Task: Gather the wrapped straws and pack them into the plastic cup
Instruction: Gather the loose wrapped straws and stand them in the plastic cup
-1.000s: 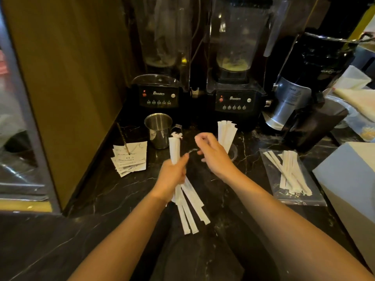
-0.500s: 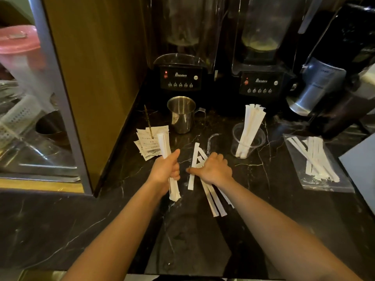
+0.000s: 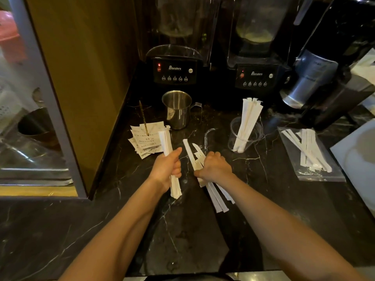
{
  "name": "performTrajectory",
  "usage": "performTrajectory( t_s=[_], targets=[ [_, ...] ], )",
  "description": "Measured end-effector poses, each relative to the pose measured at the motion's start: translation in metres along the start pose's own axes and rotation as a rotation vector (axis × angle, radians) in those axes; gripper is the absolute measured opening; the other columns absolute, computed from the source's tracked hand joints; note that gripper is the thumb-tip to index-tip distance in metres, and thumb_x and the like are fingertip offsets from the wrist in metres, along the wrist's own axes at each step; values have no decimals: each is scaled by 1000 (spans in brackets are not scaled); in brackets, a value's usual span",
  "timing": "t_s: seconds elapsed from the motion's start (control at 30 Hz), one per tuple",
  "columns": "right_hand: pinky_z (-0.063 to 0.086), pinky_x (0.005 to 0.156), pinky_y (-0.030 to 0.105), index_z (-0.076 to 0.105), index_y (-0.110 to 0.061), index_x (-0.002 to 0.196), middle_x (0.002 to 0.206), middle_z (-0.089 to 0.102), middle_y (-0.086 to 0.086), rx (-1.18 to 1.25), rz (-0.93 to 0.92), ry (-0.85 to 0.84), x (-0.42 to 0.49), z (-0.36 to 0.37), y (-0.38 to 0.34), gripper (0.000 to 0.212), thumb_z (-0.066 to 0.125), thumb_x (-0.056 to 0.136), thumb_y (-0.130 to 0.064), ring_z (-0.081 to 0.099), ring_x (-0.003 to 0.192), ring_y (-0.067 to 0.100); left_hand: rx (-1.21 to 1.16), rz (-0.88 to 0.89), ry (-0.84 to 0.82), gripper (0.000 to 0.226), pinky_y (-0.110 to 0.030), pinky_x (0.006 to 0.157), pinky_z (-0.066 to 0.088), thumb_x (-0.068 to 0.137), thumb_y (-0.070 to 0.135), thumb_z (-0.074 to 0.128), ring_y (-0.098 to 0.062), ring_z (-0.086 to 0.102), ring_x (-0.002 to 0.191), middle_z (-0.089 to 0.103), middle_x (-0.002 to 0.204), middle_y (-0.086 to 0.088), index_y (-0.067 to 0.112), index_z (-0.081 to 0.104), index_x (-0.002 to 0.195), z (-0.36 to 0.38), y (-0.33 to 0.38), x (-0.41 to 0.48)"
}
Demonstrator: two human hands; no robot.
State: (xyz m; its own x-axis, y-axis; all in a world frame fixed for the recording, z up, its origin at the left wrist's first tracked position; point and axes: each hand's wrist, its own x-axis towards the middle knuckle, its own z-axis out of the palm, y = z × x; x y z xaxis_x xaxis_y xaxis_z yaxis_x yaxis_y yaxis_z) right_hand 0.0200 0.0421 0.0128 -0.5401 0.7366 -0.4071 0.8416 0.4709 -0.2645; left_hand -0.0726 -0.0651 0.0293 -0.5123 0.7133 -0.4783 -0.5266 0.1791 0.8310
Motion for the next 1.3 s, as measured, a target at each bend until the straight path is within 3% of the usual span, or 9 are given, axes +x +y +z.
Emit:
performTrajectory(
  t_s=[0.3,0.5,0.67,0.8,0.93,1.03,1.1,1.2,1.3],
  targets=[
    [44,88,39,37,1,123,127,44,20,-41,-75,-73,0,-8,6,62,67,76,-25,48,115,36,34,-4,-16,40,-19,39,26,88,25,50,-6,23,34,29,36,9,20,33,53,4,-4,4],
    [45,84,38,44,4,114,121,51,23,-97,-134,-37,1,-9,7,35,57,84,-10,53,110,36,59,-6,1,40,-20,41,25,89,24,50,-6,23,34,27,38,8,20,32,53,9,-6,4],
    [45,88,43,41,1,115,121,52,23,-151,-154,29,0,-4,13,27,46,89,-7,52,112,39,61,-8,10,41,-20,39,25,89,24,50,-6,23,32,28,35,9,20,32,52,13,-7,7],
    [45,81,46,38,-4,114,116,55,22,-120,-182,42,-1,-5,18,23,39,91,-6,55,106,40,48,-13,-2,40,-18,36,26,88,24,51,-5,24,32,29,34,10,20,33,53,18,-7,11],
    [40,66,42,36,-6,102,94,57,21,176,-210,74,-4,-16,24,11,36,92,-10,57,85,38,55,-2,-28,38,-17,37,27,88,25,52,-5,25,33,30,34,9,20,36,53,25,-5,15],
    [37,54,33,31,-9,91,72,46,5,437,-252,132,-7,-28,30,6,36,93,-10,46,59,20,56,20,-50,35,-18,41,30,87,26,53,-5,28,34,32,37,8,19,39,56,33,-3,15],
    [32,49,25,34,-10,92,66,40,0,634,-249,149,-11,-39,31,5,36,94,-14,39,54,12,53,39,-74,34,-20,45,30,87,28,53,-5,28,36,31,39,8,19,39,57,40,-2,15],
    [34,54,26,39,-13,92,64,38,0,906,-259,156,-20,-56,32,11,36,96,-22,37,55,11,67,94,-110,37,-21,49,29,87,31,52,-5,29,38,31,41,7,20,40,54,53,1,14],
    [43,64,26,43,-17,90,67,46,0,1089,-288,168,-29,-70,30,13,35,96,-25,47,62,11,92,174,-174,35,-20,48,31,85,36,52,-6,31,41,32,43,6,21,42,55,65,3,15]
  ],
)
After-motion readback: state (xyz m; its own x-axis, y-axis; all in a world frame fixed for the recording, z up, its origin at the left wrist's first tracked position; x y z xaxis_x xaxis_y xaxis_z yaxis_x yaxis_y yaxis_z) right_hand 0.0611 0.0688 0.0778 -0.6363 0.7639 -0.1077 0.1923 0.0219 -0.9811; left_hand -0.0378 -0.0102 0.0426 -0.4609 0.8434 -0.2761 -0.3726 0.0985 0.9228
